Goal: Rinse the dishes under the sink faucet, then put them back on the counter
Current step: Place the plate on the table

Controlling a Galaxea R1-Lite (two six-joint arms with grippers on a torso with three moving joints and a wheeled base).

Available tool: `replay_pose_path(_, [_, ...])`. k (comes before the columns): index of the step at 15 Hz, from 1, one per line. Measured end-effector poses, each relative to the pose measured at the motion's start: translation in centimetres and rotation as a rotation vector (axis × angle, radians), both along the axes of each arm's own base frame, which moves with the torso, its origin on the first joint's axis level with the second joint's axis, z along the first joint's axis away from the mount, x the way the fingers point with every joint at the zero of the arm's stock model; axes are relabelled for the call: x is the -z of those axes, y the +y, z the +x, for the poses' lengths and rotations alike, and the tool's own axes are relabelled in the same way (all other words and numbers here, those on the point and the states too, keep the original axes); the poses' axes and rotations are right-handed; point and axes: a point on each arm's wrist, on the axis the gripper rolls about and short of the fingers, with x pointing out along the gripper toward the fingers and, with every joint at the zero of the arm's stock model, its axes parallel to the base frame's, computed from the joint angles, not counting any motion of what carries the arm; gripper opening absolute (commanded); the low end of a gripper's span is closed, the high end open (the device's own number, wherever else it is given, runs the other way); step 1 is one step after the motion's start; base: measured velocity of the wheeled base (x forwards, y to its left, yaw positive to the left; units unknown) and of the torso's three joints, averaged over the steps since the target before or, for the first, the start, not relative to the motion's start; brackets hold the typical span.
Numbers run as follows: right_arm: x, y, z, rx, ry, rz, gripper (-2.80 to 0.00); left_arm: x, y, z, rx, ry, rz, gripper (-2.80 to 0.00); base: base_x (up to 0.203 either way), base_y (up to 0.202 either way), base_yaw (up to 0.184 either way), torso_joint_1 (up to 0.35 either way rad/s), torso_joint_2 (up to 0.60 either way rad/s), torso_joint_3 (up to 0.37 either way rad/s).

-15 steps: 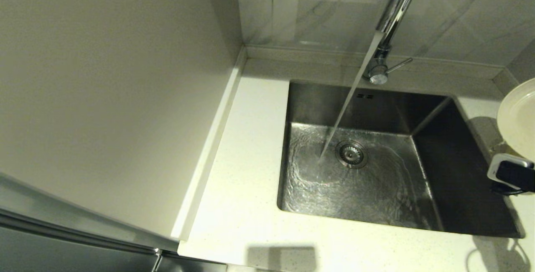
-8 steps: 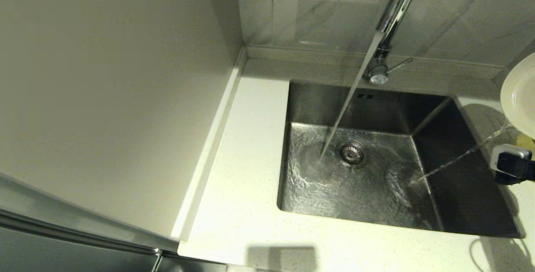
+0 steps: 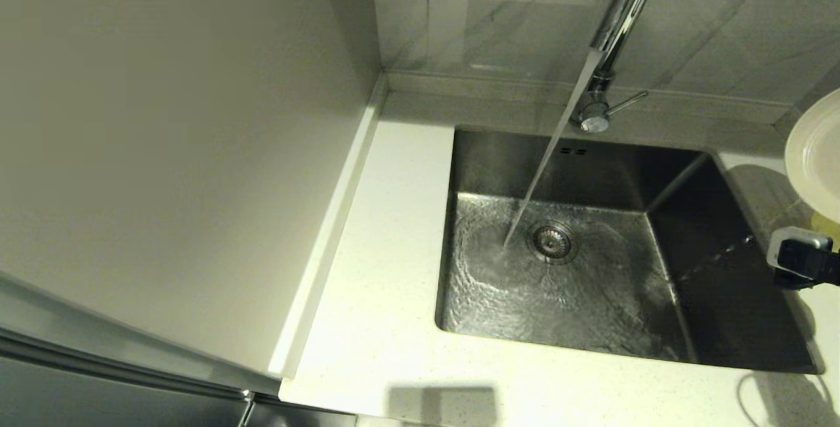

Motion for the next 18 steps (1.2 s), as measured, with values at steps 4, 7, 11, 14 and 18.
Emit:
replay_pose_path(4, [1.5,0.6,-2.4,-0.027,0.022,0.222,-2.8,0.0,0.0,0.0,0.0,0.0,0.0,-2.8,0.0,0.0,0.0,0.0,0.0,0.0])
replay_pose_path(7, [2.8,1.6,-5.4,-0.044,0.081,0.551,-2.8,0.0,0.0,0.0,0.0,0.0,0.0,-2.8,0.0,0.0,0.0,0.0,0.0,0.0])
replay_pose_path(11, [3.4,3.1,-10.3,-0.084,0.097,0.961,-2.8,0.0,0.0,0.0,0.0,0.0,0.001,-2.8,0.0,0.0,0.0,0.0,0.0,0.0])
replay_pose_path(14, [3.7,3.4,-12.9,-0.059,0.061,1.008,-2.8,0.0,0.0,0.0,0.0,0.0,0.0,-2.8,0.0,0.0,0.0,0.0,0.0,0.0])
replay_pose_path(18, [4.6,3.5,-14.9,0.077,0.078,1.074,-2.8,0.0,0.0,0.0,0.0,0.0,0.0,-2.8,0.0,0.0,0.0,0.0,0.0,0.0])
